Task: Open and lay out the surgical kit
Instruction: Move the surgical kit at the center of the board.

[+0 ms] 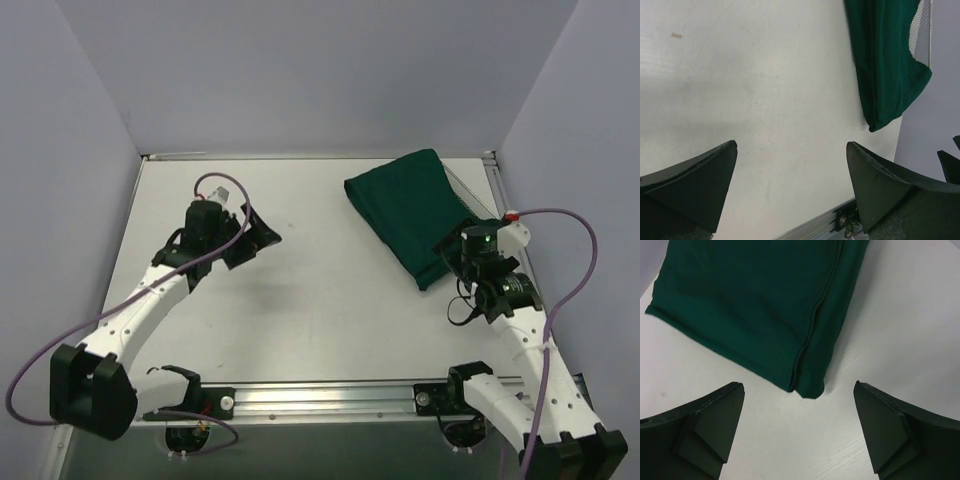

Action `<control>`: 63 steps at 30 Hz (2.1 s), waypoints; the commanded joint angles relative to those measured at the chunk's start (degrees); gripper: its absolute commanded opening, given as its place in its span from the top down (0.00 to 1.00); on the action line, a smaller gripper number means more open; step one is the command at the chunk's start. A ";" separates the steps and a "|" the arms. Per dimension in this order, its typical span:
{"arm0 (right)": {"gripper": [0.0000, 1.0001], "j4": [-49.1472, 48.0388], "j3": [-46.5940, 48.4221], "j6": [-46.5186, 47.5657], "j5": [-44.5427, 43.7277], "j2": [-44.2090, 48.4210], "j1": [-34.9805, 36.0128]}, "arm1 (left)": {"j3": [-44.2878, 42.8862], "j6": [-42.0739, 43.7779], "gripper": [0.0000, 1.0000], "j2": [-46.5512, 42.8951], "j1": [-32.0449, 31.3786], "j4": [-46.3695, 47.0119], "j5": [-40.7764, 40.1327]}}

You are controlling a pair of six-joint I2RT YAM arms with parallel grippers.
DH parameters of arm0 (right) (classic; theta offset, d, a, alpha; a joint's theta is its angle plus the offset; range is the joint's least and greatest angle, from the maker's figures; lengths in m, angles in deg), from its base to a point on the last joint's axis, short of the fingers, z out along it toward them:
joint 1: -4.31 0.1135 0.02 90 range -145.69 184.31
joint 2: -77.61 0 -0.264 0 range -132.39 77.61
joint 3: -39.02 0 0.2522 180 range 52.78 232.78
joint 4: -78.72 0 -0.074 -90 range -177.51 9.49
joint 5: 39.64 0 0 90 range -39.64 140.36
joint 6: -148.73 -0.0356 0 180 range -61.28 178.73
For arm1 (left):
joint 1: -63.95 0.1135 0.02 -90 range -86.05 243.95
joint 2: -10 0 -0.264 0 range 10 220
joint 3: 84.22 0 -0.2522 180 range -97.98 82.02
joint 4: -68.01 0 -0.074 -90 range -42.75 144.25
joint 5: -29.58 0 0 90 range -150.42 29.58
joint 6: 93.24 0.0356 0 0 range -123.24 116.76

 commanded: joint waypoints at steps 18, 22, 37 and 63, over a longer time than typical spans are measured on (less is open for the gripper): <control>0.01 -31.30 -3.10 6.51 20.26 -26.58 -25.67 | -43.67 9.81 0.06 50.18 -4.81 30.61 7.52; 0.01 -35.08 -3.10 7.21 22.45 -30.71 -26.90 | -56.15 12.97 0.06 59.52 -5.78 27.26 10.16; 0.05 -38.25 -1.52 9.15 22.28 -37.83 -27.69 | -89.73 18.25 0.02 84.40 -6.83 12.58 4.81; 0.52 -40.98 1.82 12.22 24.92 -45.65 -27.43 | -90.63 15.71 0.72 88.89 -8.51 14.60 11.48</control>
